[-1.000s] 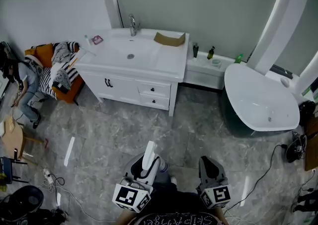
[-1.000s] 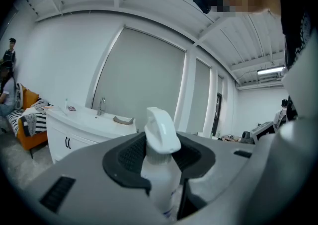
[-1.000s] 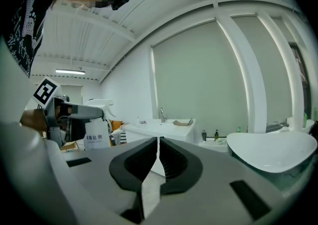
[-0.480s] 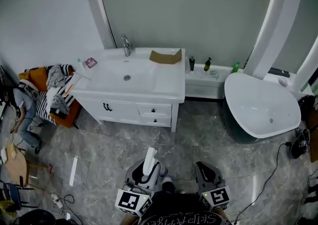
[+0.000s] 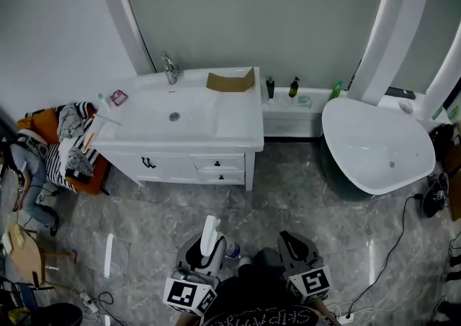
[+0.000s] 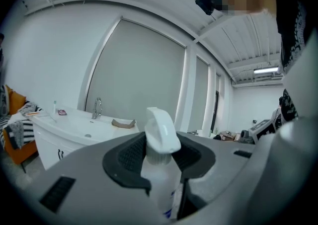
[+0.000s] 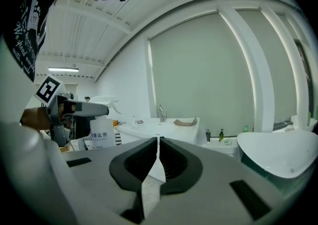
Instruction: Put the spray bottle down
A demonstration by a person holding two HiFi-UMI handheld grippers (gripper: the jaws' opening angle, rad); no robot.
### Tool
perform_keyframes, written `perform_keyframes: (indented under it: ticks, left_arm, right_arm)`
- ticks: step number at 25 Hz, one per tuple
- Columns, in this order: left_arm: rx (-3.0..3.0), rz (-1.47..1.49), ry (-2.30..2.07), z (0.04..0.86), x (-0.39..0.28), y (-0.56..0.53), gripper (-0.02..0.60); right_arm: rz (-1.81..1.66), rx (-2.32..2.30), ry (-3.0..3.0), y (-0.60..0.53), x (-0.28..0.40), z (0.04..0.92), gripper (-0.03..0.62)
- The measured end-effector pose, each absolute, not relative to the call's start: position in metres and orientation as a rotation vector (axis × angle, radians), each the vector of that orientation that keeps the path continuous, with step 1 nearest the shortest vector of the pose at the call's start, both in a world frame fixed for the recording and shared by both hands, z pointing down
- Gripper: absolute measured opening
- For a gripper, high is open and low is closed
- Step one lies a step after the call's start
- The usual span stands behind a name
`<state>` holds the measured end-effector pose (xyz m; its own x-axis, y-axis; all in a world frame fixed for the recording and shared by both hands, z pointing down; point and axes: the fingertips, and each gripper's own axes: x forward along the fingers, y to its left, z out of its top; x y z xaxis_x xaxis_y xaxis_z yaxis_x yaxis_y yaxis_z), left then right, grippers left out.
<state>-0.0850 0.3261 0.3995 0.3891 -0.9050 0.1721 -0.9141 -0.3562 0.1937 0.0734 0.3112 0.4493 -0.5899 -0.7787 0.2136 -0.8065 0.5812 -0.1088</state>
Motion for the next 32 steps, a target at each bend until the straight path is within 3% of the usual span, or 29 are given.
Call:
perform_keyframes:
  ticks: [20, 32]
  left_arm:
    - [2.296, -0.009, -1.749, 0.399, -0.107, 0.176, 0.15]
    - [2.259, -0.065, -1.752, 0.405, -0.094, 0.113, 0.15]
  right_arm:
    - [0.251, 1.138, -2.676, 0.146, 0.045, 0.45, 0.028]
    - [0.254, 1.142, -2.658, 0.078, 0.073, 0.459, 0.028]
